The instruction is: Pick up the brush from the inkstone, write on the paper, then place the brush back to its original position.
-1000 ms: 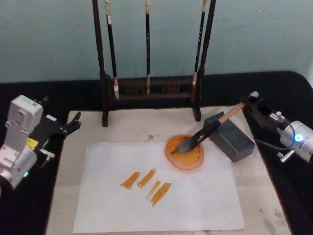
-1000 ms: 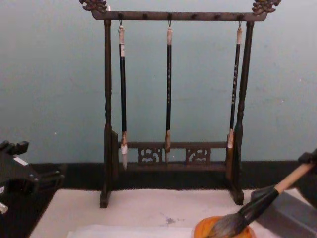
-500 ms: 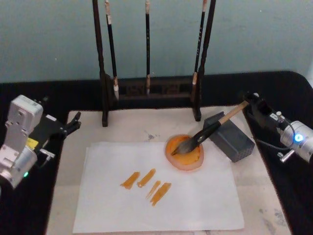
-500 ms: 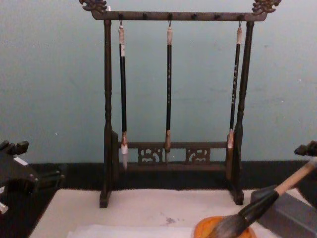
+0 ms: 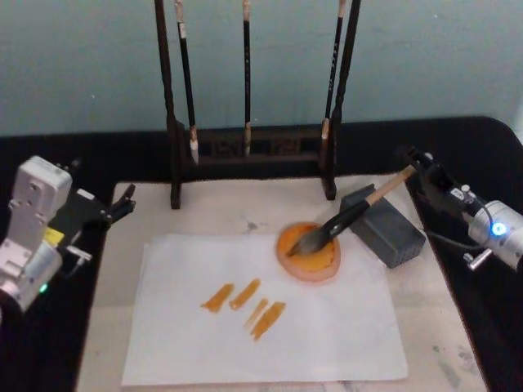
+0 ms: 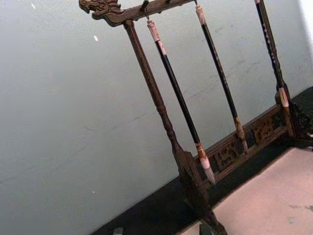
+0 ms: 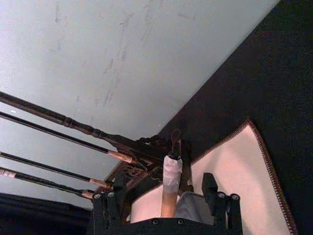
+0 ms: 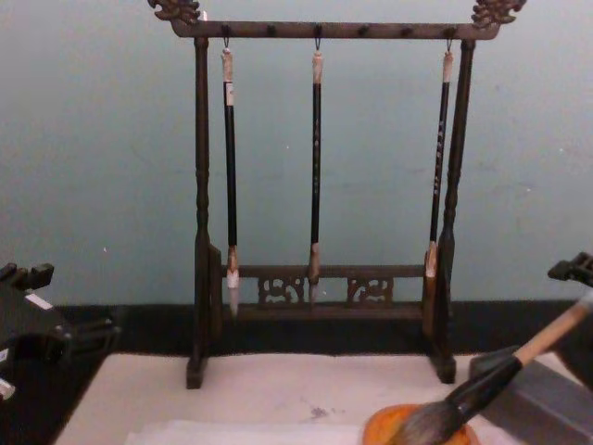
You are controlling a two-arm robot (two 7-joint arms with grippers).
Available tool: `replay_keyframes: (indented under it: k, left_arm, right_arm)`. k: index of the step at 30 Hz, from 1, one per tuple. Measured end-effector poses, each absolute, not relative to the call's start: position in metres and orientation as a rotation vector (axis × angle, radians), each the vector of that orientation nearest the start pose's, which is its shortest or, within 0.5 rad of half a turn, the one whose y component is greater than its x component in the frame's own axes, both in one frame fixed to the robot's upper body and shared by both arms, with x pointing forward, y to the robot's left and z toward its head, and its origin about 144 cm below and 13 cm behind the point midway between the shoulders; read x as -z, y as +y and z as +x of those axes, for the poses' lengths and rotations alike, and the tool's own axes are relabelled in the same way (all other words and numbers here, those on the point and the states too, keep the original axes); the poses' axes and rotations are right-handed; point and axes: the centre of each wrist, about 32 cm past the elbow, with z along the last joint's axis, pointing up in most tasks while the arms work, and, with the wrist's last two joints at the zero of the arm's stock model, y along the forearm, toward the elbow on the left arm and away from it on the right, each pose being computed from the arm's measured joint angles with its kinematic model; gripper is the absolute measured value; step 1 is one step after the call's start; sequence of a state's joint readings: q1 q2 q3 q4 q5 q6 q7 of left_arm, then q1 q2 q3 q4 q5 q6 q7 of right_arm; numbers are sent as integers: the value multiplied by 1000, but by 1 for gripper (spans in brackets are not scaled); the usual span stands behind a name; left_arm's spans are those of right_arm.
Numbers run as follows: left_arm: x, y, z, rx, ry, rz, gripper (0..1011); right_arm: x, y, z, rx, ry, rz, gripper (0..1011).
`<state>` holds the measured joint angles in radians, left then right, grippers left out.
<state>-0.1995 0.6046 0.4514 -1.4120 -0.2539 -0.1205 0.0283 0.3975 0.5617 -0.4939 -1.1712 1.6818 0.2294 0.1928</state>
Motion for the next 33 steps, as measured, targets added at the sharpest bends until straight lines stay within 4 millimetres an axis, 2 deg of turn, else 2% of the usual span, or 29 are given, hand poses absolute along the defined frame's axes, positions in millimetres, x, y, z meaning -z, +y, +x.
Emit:
replay_keyframes:
  k: [13,18,23,33]
  left_arm:
    - [-1140,310,489,-1248,-285,304,1010]
    - [-1140,310,489,-1248,-285,304,1010]
    - [-1140,310,489,-1248,-285,304,1010]
    - [-1140,310,489,-1248,-285,304,1010]
  right_arm:
    - [-1151,-326,523,1152,986,453,1000]
    - [-1158,-319,506,1221,819,381,1000]
    - [-1163,-306,490,1297,568,273,1000]
    - [-1160,-286,476,1349,211,119,1000]
